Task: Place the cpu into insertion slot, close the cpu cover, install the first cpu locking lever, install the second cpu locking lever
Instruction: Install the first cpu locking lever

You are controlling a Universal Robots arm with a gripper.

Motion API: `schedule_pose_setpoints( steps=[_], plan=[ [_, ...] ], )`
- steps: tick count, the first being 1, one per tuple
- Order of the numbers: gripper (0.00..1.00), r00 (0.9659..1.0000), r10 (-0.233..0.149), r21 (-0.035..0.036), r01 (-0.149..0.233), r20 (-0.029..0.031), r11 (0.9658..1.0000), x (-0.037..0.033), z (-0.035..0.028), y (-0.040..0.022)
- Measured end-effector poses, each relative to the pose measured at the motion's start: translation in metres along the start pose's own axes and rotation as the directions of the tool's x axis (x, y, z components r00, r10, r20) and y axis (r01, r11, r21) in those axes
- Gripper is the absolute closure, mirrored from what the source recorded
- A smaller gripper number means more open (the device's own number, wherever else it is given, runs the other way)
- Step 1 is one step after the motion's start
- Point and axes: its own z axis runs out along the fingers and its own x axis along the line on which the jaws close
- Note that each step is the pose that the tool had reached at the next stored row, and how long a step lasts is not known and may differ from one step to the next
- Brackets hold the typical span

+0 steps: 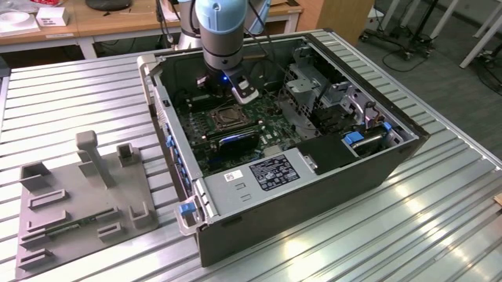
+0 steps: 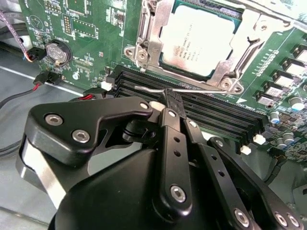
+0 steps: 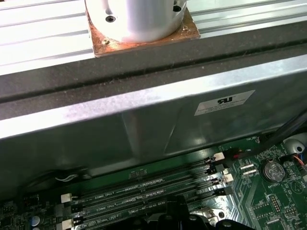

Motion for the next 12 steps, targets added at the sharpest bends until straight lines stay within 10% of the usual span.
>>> schedule_pose_setpoints(
  steps=[12],
  plan=[
    [0.89, 1.0, 0.0, -0.0005, 0.0, 0.0002, 1.0, 0.0004, 0.0008, 0.0008]
  ],
)
